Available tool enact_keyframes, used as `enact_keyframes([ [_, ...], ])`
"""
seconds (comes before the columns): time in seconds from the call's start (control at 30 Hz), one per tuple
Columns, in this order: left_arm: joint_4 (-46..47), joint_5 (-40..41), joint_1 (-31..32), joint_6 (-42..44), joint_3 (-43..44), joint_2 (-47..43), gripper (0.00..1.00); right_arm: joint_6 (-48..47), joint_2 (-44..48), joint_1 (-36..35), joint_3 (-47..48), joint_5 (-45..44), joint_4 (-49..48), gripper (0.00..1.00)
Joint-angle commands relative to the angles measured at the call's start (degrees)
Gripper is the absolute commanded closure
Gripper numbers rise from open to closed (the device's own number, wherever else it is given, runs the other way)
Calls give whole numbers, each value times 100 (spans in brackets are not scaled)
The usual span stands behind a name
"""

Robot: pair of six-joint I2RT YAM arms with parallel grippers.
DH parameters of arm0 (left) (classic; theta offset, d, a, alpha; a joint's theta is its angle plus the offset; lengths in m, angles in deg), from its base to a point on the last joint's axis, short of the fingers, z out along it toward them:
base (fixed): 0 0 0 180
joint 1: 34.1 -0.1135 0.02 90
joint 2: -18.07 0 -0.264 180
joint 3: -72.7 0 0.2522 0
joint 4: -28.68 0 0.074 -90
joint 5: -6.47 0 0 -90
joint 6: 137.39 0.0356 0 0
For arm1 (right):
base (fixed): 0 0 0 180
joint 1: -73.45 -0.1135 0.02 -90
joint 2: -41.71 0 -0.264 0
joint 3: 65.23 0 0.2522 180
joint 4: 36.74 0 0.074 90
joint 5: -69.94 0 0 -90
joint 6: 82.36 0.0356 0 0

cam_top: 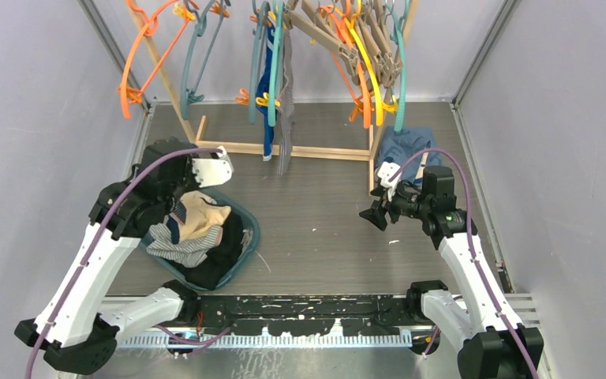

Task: Remove the underwear clipped to the hanger
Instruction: Place the underwear in the bin.

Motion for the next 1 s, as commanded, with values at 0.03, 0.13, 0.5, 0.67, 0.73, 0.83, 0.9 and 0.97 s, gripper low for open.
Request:
enact_keyframes([
  [0.03,372,489,-757,566,-326,-112,100,-79,154,-12,32,186,-175,27],
  [0.13,684,-91,-1701,838,-777,-13,100,-88,185,-14,25,198,-166,27],
  [0.5,1143,-2349,-3372,971,-2435,663,100,-123,148,-39,11,189,-164,27],
  [0.67,1963,-2380,-3452,753,-3091,1137,74,-130,105,-67,14,164,-164,27],
  [0.73,1919,-2381,-3509,636,-3037,1325,66,-136,104,-67,10,163,-166,27],
  [0.83,1661,-2500,-3589,454,-2775,1283,49,-134,90,-71,4,163,-159,27],
  [0.9,1435,-2678,-3599,330,-2569,966,36,-132,78,-83,20,154,-160,27],
  [0.97,1179,-3004,-3601,281,-2343,587,25,-141,80,-89,18,139,-152,27],
])
